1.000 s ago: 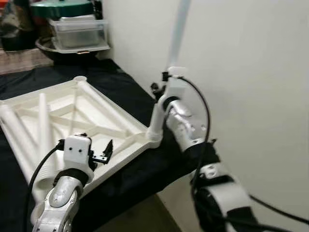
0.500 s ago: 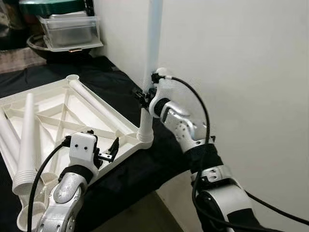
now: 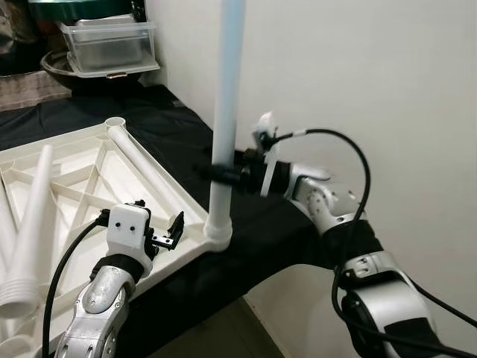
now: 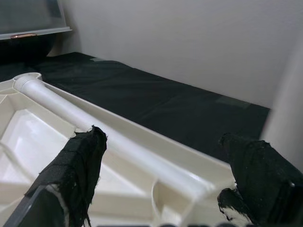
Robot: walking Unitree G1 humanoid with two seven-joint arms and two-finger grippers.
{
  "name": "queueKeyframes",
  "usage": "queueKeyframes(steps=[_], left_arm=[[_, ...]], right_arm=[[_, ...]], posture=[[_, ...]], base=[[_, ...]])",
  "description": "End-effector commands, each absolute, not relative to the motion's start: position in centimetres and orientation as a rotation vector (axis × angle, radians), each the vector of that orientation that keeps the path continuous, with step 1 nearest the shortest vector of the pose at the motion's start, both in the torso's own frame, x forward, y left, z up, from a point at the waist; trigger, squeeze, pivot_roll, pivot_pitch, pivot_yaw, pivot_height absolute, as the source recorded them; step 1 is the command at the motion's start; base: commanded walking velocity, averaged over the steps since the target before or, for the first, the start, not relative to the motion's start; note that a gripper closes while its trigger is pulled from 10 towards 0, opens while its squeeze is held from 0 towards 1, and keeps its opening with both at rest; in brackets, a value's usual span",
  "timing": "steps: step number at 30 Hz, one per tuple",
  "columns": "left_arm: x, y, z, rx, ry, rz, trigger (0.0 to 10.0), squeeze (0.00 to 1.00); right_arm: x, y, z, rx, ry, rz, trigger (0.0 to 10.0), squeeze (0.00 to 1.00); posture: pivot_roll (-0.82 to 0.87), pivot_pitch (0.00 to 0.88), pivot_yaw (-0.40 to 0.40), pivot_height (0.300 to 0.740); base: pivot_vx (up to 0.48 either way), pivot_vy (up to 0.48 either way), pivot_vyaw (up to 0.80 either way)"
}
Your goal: Building children table
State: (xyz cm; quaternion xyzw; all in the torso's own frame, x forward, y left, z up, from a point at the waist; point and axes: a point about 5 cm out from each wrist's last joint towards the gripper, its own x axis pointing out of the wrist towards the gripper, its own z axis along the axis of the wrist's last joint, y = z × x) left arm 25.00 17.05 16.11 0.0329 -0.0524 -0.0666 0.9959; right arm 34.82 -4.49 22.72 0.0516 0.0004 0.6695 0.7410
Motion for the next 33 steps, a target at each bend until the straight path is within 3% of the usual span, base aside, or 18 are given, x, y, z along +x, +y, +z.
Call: queueKeyframes(steps=[1,2,3,4,5,6,9,11,12,14,17,21,22,25,26,30,31,33], left_arm=[[24.9,17.1,16.0,0.075,-0.098,-0.142,10.0,0.00],[24.9,17.1,16.0,0.077,-0.098,-0.139,10.0,0.00],[24.8,17.3,16.0,0.079,-0.098,-0.133,10.0,0.00],[24.8,17.3,16.0,0.079,-0.098,-0.133,10.0,0.00],[24.7,17.4,16.0,0.080,-0.099,-0.128,10.0,0.00],[24.7,17.5,16.1,0.082,-0.098,-0.122,10.0,0.00],[24.5,17.6,16.0,0.083,-0.097,-0.116,10.0,0.00],[24.3,17.6,15.9,0.083,-0.095,-0.114,10.0,0.00],[24.3,17.6,15.9,0.083,-0.095,-0.114,10.0,0.00],[24.3,17.7,15.9,0.081,-0.093,-0.105,10.0,0.00],[24.5,17.6,15.8,0.078,-0.092,-0.104,10.0,0.00],[24.7,17.2,15.9,0.073,-0.094,-0.121,10.0,0.00],[24.9,17.0,16.0,0.074,-0.096,-0.134,10.0,0.00],[25.1,17.0,16.0,0.076,-0.097,-0.139,10.0,0.00],[25.1,17.1,16.1,0.077,-0.098,-0.140,10.0,0.00],[25.2,17.3,16.2,0.079,-0.101,-0.138,10.0,0.00],[25.1,17.3,16.2,0.078,-0.103,-0.135,10.0,0.00],[25.1,17.3,16.2,0.078,-0.103,-0.135,10.0,0.00]], right_arm=[[34.3,-3.5,22.8,0.089,-0.020,1.546,10.0,0.00],[34.4,-3.3,22.8,0.083,-0.024,1.553,10.0,0.00],[34.7,-3.0,22.8,0.085,-0.032,1.527,8.7,0.00],[34.7,-3.0,22.8,0.085,-0.032,1.527,8.7,0.00],[35.1,-2.9,22.8,0.093,-0.035,1.488,5.1,0.00],[35.8,-2.9,22.8,0.093,-0.036,1.409,0.0,0.00],[36.8,-3.2,22.7,0.076,-0.039,1.280,0.0,0.00],[38.9,-4.7,22.0,0.091,0.044,0.900,0.0,0.00],[38.9,-4.7,22.0,0.091,0.044,0.900,0.0,0.00],[40.0,-7.5,20.3,0.117,0.123,0.410,0.0,0.00],[38.9,-7.6,19.0,0.165,0.137,0.265,0.0,0.00],[37.3,-5.6,18.7,0.184,0.124,0.299,0.0,0.00],[36.1,-3.0,19.0,0.222,0.108,0.415,10.0,0.00],[35.5,-1.5,19.8,0.273,0.064,0.509,10.0,0.00],[35.4,-1.1,20.6,0.291,0.025,0.575,10.0,1.00],[35.2,-0.8,22.1,0.313,-0.032,0.718,10.0,1.00],[35.0,-0.8,22.8,0.317,-0.047,0.822,10.0,0.00],[35.0,-0.8,22.8,0.317,-0.047,0.822,10.0,0.00]], posture=[[0.10,0.000,-0.116,0.740],[0.11,0.000,-0.126,0.740],[0.12,0.000,-0.131,0.740],[0.12,0.000,-0.131,0.740],[0.12,0.000,-0.131,0.740],[0.12,0.000,-0.135,0.740],[0.12,0.000,-0.136,0.740],[0.12,0.000,-0.136,0.740],[0.12,0.000,-0.136,0.740],[0.11,0.000,-0.130,0.740],[0.09,0.000,-0.110,0.740],[0.09,0.000,-0.101,0.740],[0.08,0.000,-0.089,0.740],[0.08,0.000,-0.089,0.740],[0.08,0.000,-0.092,0.740],[0.09,0.000,-0.099,0.740],[0.09,0.000,-0.104,0.740],[0.09,0.000,-0.104,0.740]], base=[[0.000,0.000,0.00],[0.000,0.000,0.00],[0.000,0.000,0.00],[0.000,0.000,0.00],[0.000,0.000,0.00],[0.000,0.000,0.00],[0.000,0.000,0.00],[0.000,0.000,0.00],[0.000,0.000,0.00],[0.000,0.000,0.00],[0.000,0.000,0.00],[0.000,0.000,0.00],[0.000,0.000,0.00],[0.000,0.000,0.00],[0.000,0.000,0.00],[0.000,0.000,0.00],[0.000,0.000,0.00],[0.000,0.000,0.00]])
